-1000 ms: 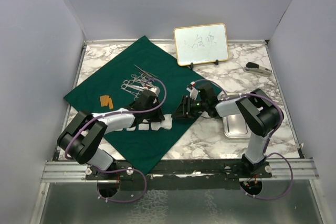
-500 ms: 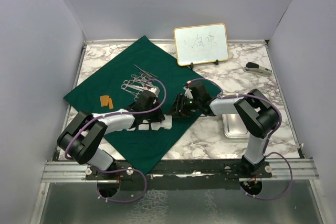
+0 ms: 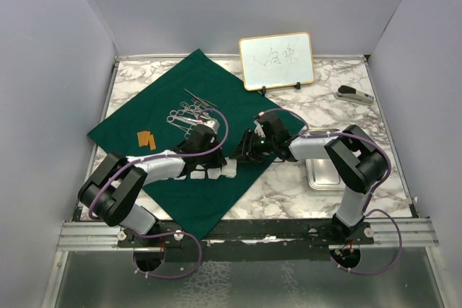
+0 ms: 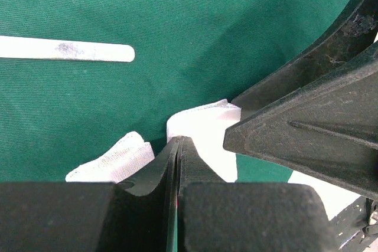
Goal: Prepare the surgical pack
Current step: Adjust the medical item in the surgical kit.
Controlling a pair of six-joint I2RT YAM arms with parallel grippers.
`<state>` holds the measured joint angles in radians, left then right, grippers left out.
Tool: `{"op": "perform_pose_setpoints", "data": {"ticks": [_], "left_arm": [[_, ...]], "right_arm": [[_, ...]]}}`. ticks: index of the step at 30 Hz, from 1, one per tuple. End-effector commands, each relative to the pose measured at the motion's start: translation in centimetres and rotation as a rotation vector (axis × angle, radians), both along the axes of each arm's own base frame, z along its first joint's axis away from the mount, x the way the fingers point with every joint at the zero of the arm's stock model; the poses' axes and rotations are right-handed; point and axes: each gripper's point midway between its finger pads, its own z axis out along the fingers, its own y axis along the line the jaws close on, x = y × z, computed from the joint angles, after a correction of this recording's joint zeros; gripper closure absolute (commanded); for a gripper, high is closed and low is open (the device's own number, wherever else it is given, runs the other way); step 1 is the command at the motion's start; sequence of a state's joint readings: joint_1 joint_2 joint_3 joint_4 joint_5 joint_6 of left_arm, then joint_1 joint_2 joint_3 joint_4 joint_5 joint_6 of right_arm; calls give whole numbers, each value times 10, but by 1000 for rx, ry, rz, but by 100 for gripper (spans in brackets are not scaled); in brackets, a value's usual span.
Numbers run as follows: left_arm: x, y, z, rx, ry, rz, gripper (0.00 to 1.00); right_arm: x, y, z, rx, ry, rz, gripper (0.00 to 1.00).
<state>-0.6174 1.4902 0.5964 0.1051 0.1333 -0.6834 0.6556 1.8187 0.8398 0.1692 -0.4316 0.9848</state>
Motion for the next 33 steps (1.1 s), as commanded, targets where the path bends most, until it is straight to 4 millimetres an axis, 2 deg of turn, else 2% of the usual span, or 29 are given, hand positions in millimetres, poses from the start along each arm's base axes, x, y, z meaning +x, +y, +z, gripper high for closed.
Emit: {"op": "perform_pose_setpoints", "data": {"ticks": [1,4,15,26,33], "left_arm": [[-8,25,-20,101,33,42,100],[-9,25,-20,99,34,39,100],[-9,25,-18,96,33,39,100],[-8,24,-16,94,30,36,100],[-8,23,-15,91,29,35,100]], "right_arm": [[-24,-21,-33,-105,81,-12,55],[-26,-24,-34,-113,79,-21,55],[-38,-12,-37,-82,117,-6,55],[-31,3,-19,37,62,-2,57],[-21,6,-6,70,7,-27,63]]}}
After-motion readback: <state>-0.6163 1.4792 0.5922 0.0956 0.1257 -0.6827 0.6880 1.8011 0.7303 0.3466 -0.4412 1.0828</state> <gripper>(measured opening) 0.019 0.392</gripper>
